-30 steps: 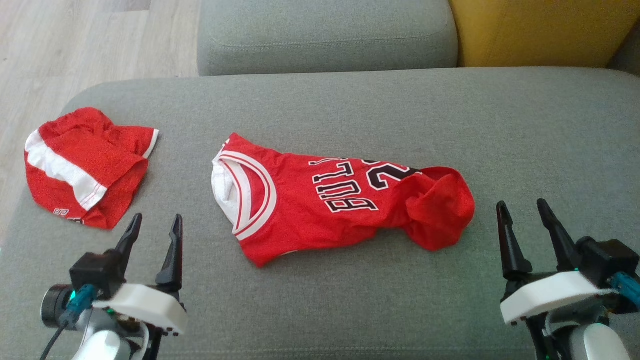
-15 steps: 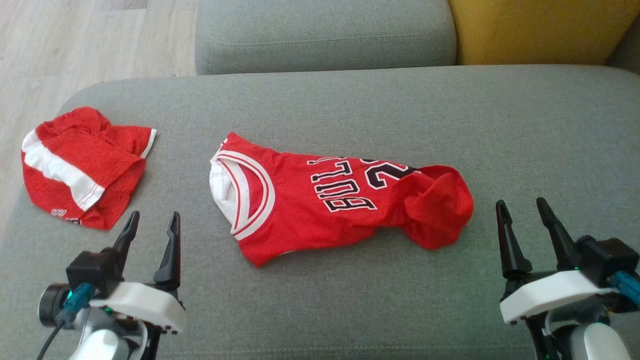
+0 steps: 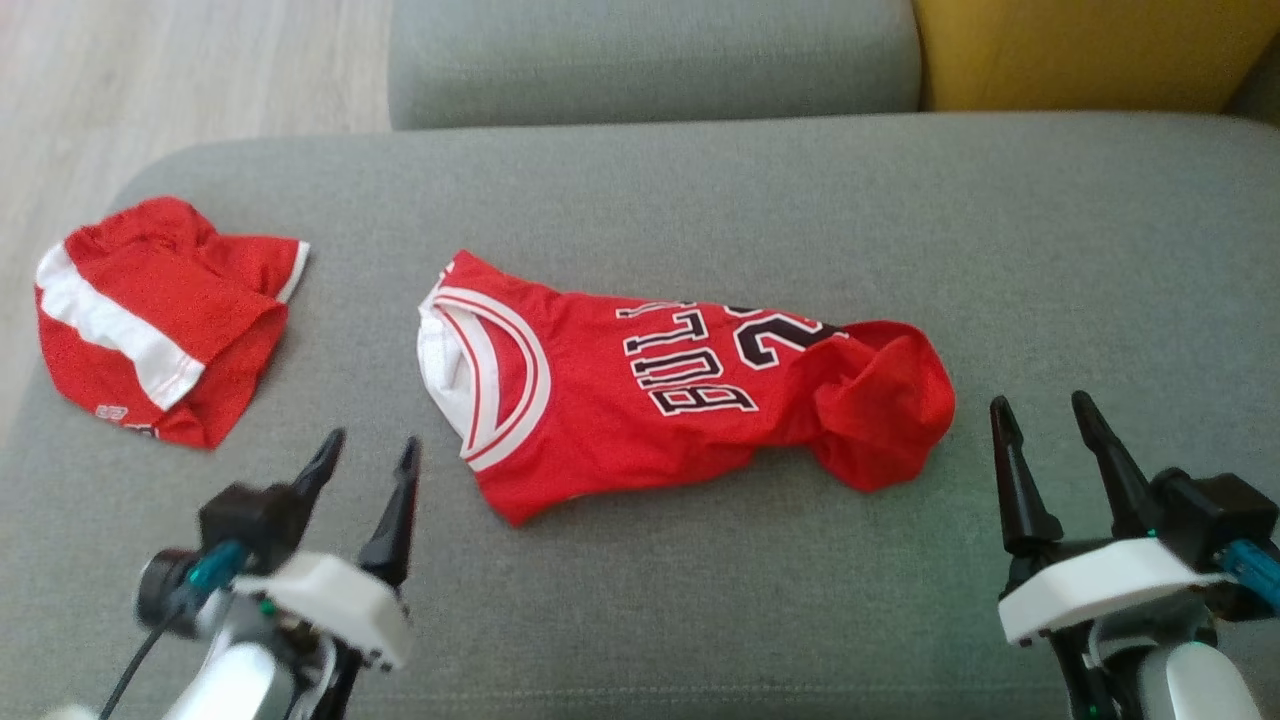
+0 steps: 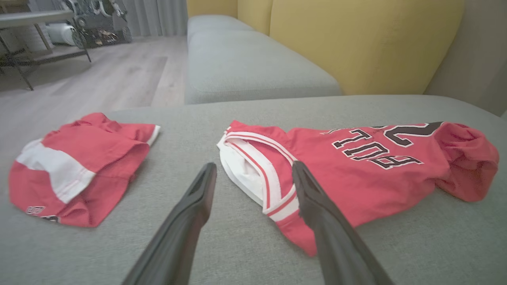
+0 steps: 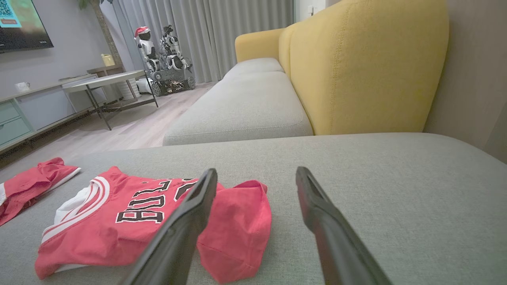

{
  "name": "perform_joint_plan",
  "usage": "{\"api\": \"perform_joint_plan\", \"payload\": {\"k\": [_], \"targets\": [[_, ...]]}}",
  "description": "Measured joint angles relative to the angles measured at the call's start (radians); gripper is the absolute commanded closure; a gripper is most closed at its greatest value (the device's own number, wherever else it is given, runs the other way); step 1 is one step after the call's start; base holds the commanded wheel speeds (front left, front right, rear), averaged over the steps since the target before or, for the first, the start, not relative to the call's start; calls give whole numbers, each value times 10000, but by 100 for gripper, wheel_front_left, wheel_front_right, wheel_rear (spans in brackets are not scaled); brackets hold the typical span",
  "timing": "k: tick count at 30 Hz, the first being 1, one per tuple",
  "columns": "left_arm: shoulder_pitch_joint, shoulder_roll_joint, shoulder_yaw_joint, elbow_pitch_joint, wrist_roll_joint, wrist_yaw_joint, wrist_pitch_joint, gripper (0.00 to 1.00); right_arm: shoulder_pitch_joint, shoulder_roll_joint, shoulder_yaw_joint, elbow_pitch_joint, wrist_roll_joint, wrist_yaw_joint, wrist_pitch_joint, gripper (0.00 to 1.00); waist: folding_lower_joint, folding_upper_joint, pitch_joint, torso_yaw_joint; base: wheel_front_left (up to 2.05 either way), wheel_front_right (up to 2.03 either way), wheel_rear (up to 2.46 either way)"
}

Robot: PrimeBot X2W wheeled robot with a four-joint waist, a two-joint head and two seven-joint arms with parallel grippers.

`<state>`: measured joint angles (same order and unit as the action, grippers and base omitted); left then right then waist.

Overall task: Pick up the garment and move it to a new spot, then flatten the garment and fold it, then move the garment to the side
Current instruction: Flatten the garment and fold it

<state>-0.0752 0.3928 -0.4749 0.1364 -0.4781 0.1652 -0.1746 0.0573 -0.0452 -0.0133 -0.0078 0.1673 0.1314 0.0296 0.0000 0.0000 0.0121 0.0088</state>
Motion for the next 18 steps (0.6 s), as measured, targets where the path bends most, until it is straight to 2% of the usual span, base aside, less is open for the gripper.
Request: {"api": "perform_joint_plan", "payload": {"k": [8,14,17,18], "targets": [[-1425,-823,-635,1990,-652,-1080,748,0,-291,2,249,-71,8,0,-33,0,0,0,692,-264,0,0,0],[-1874,-1287,-696,3908,-1279,-1664,1308,0,-506,2,284,-65,79,0,-128,0,0,0,1133,-621,0,0,0],[-2149,-1511,-694,4539,-1609,-2090,1394,0,-523,0,270,-46,90,0,-136,0,0,0,1304,-761,0,0,0],[-2249,-1569,-700,4648,-1689,-2209,1423,25,-546,0,267,-38,90,0,-140,0,0,0,1348,-798,0,0,0]]}}
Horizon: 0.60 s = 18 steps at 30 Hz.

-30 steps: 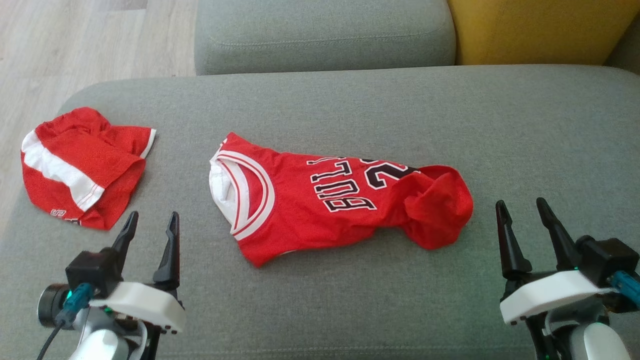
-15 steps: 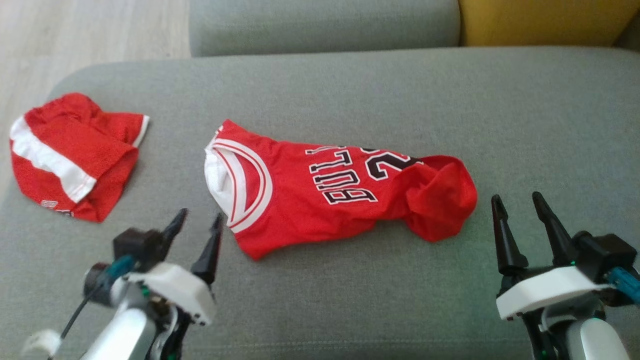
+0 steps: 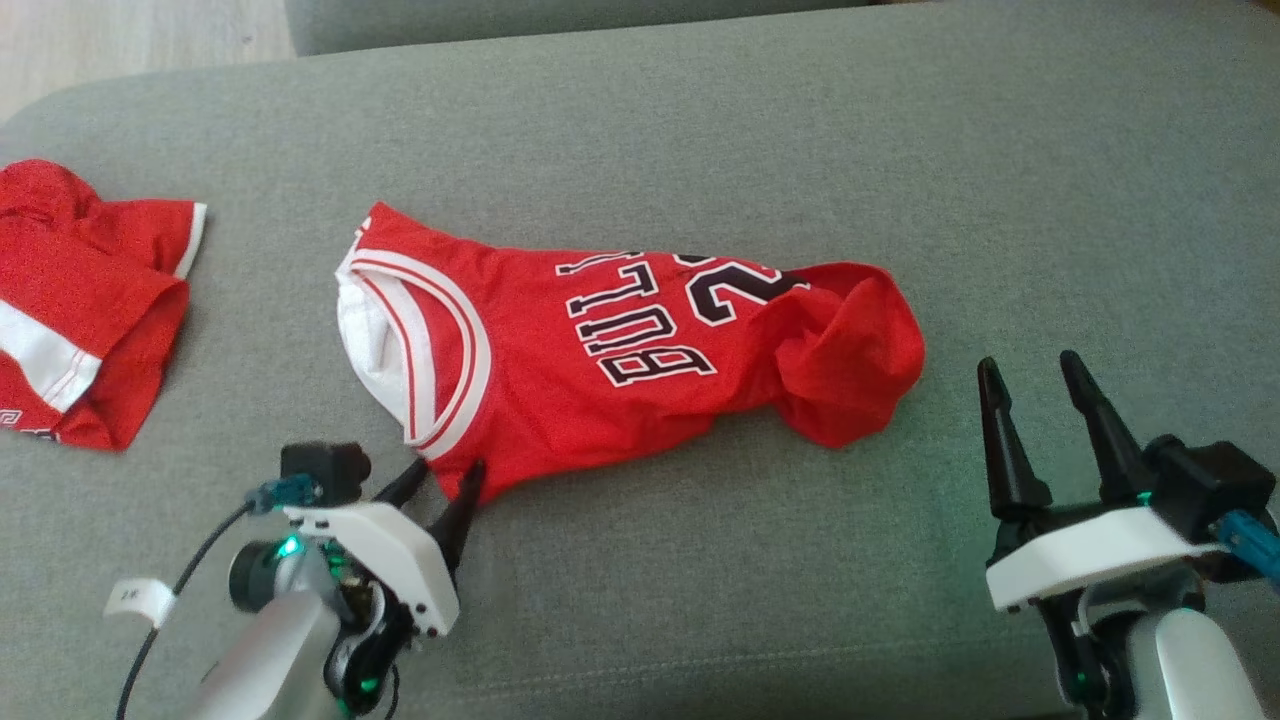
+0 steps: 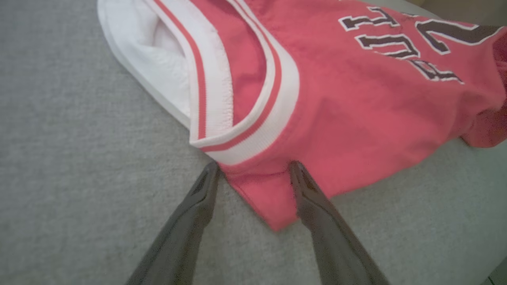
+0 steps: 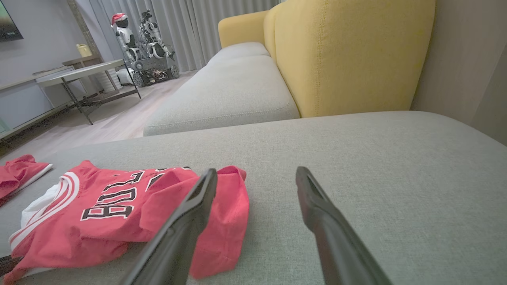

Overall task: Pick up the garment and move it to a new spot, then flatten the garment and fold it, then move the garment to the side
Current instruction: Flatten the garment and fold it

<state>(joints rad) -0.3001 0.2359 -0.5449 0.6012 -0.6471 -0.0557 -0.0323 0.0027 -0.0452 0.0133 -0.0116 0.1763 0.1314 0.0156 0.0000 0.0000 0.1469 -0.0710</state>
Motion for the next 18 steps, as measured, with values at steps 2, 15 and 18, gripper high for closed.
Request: {"api": "perform_joint_plan", "payload": {"k": [2,15,18], "targets": [[-185,-59,-13,100,-2,-167,-121,100,-92,0,-10,15,2,0,-86,0,0,0,69,-50,0,0,0],[81,660,-579,-2614,725,-219,-1095,100,-202,2,-514,100,90,0,-297,0,0,0,-44,212,0,0,0],[321,968,-771,-4188,1035,-6,-763,100,-178,2,-686,132,107,0,-326,0,0,0,-185,340,0,0,0]]}}
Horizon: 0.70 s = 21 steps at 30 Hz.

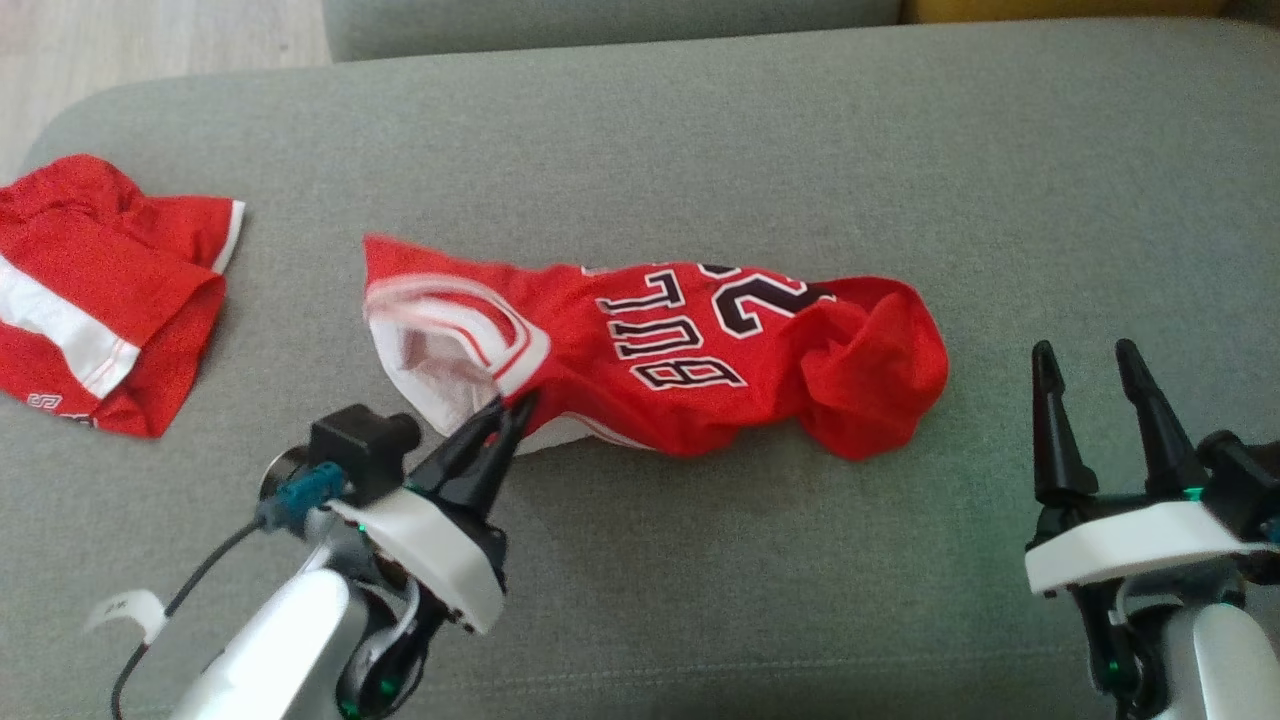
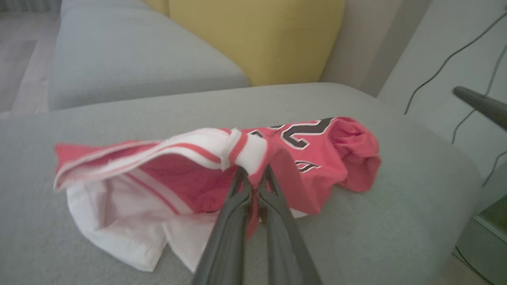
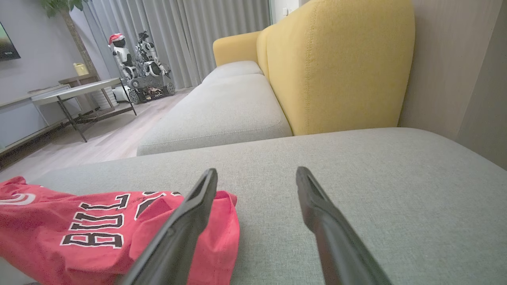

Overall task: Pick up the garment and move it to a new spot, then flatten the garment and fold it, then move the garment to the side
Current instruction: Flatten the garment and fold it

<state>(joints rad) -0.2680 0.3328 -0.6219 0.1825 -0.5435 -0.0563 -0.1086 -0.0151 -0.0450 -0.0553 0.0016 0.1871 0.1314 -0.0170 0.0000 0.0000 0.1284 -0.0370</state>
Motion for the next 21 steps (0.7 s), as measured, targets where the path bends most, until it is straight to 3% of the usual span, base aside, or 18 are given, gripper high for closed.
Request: {"api": "perform_joint_plan", "payload": {"k": [5,12,16,21], "targets": [[322,506,-169,-2575,305,408,727,100,4,0,-113,6,92,0,-54,0,0,0,-172,91,0,0,0],[338,1076,107,-4401,341,777,1576,100,4,0,-111,12,244,0,-153,0,0,0,-154,-69,0,0,0],[74,1360,639,-4023,-13,817,1898,100,-3,0,-65,10,332,0,-234,0,0,0,19,-257,0,0,0],[-1149,1354,1122,-1810,-600,337,1946,100,-224,0,240,21,345,0,-288,0,0,0,375,-631,0,0,0]]}}
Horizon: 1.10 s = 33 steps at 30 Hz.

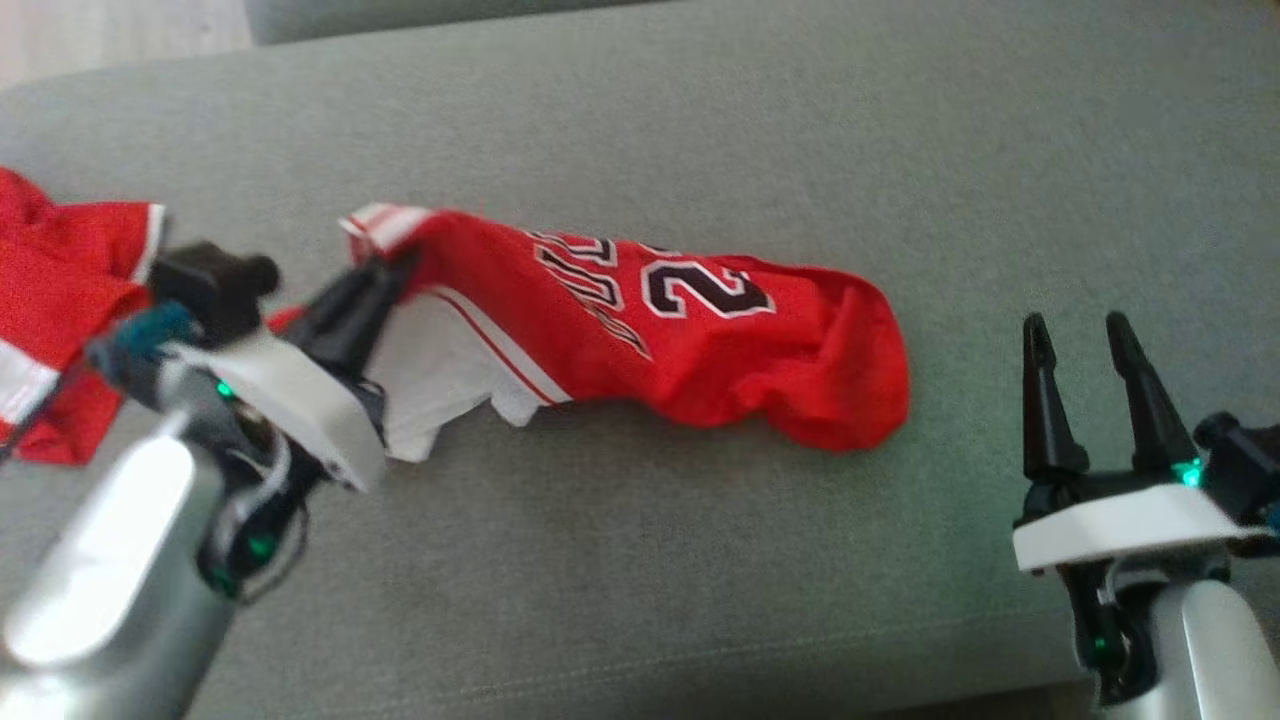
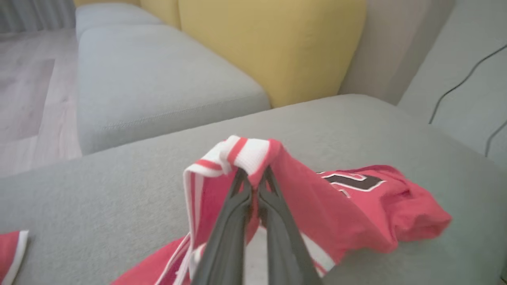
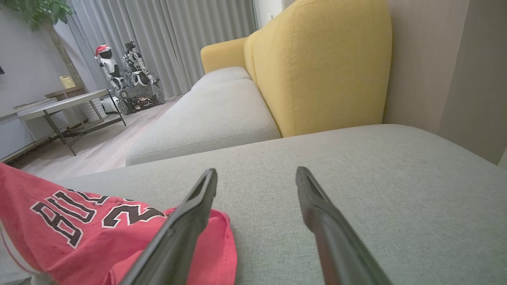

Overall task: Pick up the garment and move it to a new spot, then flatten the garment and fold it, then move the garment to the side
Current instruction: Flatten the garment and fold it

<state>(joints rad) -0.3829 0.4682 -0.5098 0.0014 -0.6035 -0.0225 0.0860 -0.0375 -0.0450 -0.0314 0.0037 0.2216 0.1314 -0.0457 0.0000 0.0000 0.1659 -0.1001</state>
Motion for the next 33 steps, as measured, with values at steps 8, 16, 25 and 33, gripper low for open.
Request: {"api": "perform_joint_plan", "payload": {"k": [8,16,25,33], "targets": [[-2034,-483,336,4807,-708,-817,-380,100,-474,-2,188,127,73,0,-265,0,0,0,842,-713,0,0,0],[-2962,-880,280,6905,-1049,-1011,-1630,0,-595,0,111,194,50,0,-278,0,0,0,956,-773,0,0,0],[-2092,-968,418,6142,54,238,-3348,0,-536,-2,-180,38,-407,0,-63,0,0,0,446,-112,0,0,0],[241,-1041,1536,2976,988,1624,-3356,0,-443,-2,-219,-115,-644,0,339,0,0,0,-86,506,0,0,0]]}}
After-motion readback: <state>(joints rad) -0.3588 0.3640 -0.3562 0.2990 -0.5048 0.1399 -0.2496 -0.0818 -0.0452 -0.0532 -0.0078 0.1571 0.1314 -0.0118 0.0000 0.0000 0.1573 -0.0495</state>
